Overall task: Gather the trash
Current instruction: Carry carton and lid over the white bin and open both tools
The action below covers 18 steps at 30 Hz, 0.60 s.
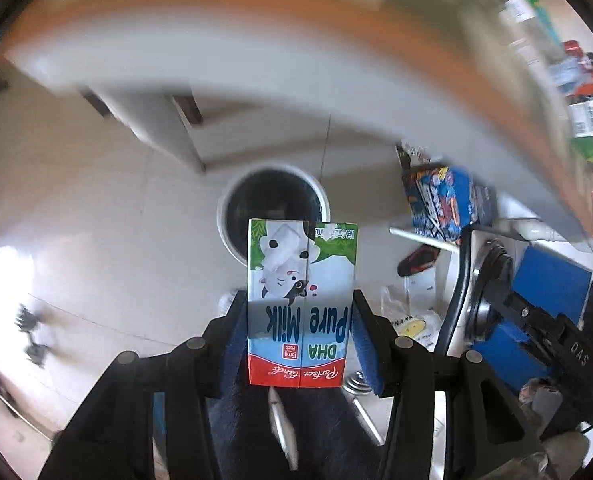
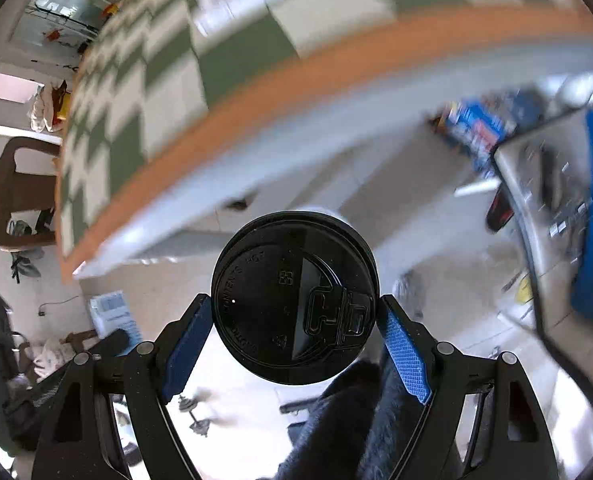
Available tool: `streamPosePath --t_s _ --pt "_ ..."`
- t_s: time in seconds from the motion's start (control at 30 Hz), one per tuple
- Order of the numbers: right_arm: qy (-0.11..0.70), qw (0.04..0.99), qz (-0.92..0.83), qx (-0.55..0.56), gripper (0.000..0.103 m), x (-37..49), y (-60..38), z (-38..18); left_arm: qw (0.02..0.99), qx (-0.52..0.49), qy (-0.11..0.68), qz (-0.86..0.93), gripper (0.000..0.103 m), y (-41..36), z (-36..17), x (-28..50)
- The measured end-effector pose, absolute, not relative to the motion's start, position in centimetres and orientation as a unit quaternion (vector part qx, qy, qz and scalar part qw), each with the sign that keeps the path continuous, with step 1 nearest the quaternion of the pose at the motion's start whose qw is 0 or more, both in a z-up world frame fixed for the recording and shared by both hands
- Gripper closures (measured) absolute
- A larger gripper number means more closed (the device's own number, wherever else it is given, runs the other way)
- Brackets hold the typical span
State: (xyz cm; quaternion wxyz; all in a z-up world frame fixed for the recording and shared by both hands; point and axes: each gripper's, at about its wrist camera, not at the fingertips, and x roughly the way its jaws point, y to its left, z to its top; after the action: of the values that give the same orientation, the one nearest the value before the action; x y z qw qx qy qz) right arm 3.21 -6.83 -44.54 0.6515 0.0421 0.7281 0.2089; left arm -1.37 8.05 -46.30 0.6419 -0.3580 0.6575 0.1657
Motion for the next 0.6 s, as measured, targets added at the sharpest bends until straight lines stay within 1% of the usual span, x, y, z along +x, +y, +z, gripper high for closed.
streamPosePath --t_s 0.13,0.17,0.23,0.33,0.37,0.4,0.43,0.47,0.5,0.53,0.57,0.6 --pt "0.747 0.626 0.218 0.059 0.018 2.6 -6.5 -53.5 0.622 -0.38 0.666 0.159 0.057 8.3 -56.0 -0.1" --pt "0.752 0.618 0.222 0.06 0.018 2.6 -6.0 -57.0 0.617 -0.385 0.667 0.157 0.057 8.4 -58.2 0.3" --pt "0.757 0.61 0.226 0.063 0.018 2.4 -5.4 -62.0 0.607 -0.393 0.674 0.153 0.056 8.7 -62.9 1.2" --pt "0.766 0.596 0.231 0.063 0.018 2.5 -4.2 -68.8 0.599 -0.395 0.682 0.145 0.055 9.2 -68.1 1.8" --pt "0.768 0.595 0.231 0.06 0.018 2.6 -3.9 -70.2 0.598 -0.39 0.685 0.145 0.051 9.2 -69.4 2.0" --pt "0.772 0.586 0.238 0.058 0.017 2.8 -3.3 -72.4 0.599 -0.382 0.688 0.149 0.033 9.3 -70.2 2.1" --pt "0.778 0.576 0.244 0.056 0.017 2.7 -2.6 -74.4 0.603 -0.37 0.689 0.159 0.012 9.4 -71.0 2.2" --pt "0.781 0.572 0.245 0.053 0.017 2.8 -2.5 -75.5 0.606 -0.364 0.688 0.166 0.005 9.6 -71.3 2.0" --pt "0.786 0.564 0.249 0.046 0.016 2.6 -1.8 -77.0 0.606 -0.358 0.689 0.173 0.002 9.9 -71.5 1.5" --pt "0.787 0.563 0.249 0.033 0.011 2.4 -1.5 -77.8 0.604 -0.349 0.692 0.185 0.002 10.2 -72.0 1.2" --pt "0.787 0.564 0.248 0.025 0.001 2.6 -1.6 -78.8 0.604 -0.342 0.693 0.195 0.002 10.2 -72.1 1.1" --pt "0.785 0.569 0.246 0.013 0.0 2.4 -1.6 -79.1 0.605 -0.334 0.694 0.204 0.001 10.3 -71.8 0.6"
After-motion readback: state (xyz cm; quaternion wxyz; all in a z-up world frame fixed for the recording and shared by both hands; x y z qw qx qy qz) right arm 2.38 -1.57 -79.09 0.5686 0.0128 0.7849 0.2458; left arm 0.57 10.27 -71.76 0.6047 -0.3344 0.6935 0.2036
